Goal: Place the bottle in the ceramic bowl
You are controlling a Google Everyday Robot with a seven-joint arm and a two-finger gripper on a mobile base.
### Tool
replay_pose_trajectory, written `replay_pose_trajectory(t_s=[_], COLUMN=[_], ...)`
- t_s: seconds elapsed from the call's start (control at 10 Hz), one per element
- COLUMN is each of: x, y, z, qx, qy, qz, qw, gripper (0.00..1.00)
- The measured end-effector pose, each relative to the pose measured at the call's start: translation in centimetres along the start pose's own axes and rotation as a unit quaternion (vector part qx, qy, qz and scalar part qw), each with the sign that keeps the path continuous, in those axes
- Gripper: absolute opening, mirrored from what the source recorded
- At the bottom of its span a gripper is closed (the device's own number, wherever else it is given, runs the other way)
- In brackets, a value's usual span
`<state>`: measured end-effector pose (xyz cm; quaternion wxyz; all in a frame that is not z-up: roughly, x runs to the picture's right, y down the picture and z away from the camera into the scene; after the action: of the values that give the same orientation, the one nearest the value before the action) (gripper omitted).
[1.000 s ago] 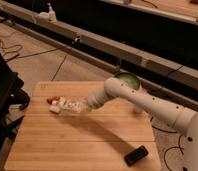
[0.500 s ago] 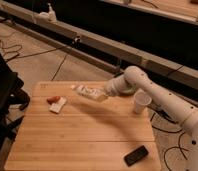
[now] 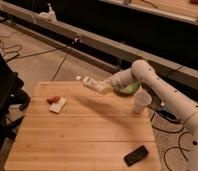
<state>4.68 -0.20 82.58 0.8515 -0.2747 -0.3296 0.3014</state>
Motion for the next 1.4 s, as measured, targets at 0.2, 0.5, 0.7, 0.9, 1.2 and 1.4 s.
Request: replay_pose_trajectory(t_s=[0.2, 0.5, 0.7, 0.9, 1.2, 1.4], x=[0.1, 1.3, 2.9, 4.4, 7.1, 8.5], y=[-0.1, -5.0, -9.9, -13.3, -16.3, -16.9], z=[0.0, -3.7, -8.4, -12.1, -14.4, -14.2], qx=[0.002, 0.071, 0.136, 0.184, 0.224, 0.229], qy=[0.001, -0.013, -0.012, -0.006, 0.008, 0.013], qz=[0.001, 0.040, 0.073, 0.099, 0.138, 0.157], qw=[1.0000, 0.9966, 0.9879, 0.9779, 0.9647, 0.9605], gripper=[0.00, 0.00, 0.00, 0.00, 0.00, 0.00])
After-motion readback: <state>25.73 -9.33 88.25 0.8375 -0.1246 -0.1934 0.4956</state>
